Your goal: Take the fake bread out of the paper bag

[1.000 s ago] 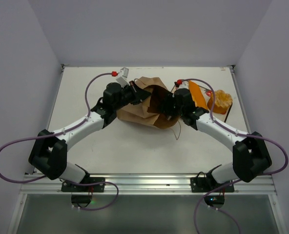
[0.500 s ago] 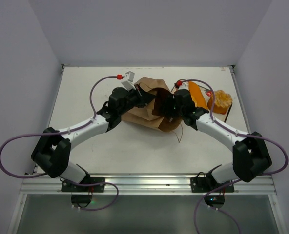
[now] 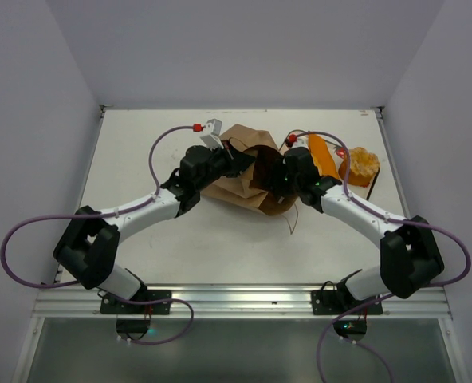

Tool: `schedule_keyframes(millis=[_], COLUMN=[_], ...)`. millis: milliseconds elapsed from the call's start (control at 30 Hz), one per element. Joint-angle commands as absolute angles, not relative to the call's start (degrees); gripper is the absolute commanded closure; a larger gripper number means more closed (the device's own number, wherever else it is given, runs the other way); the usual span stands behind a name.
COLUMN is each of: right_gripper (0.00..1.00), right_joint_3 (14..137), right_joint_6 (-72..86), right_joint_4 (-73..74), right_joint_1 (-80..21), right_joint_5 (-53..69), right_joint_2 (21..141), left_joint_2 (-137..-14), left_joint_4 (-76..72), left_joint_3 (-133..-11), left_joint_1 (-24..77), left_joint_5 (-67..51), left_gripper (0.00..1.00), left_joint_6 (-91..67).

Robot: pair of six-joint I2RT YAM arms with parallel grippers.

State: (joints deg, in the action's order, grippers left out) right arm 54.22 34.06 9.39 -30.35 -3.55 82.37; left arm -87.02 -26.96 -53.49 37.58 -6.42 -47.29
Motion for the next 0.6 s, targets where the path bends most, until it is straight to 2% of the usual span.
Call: schedule_keyframes(millis=[0, 567], right_gripper=[0.54, 0.56], right_joint_3=[56.1, 56.1], right_joint_6=[34.3, 38.8], right_joint_4=[10.4, 4.7], right_joint_1=[-30.0, -27.9], right_joint_5=[-5.4, -0.3], right_joint_2=[80.2, 88.2], left_joint_2=[-86.0, -86.0], left_joint_4=[-30.8, -32.2], left_joint_3=[-52.9, -53.3], left_joint_1=[37.9, 38.0], left_joint_5=[-4.7, -10.9], left_gripper=[1.00, 1.00], left_joint_6=[-45.8, -46.8])
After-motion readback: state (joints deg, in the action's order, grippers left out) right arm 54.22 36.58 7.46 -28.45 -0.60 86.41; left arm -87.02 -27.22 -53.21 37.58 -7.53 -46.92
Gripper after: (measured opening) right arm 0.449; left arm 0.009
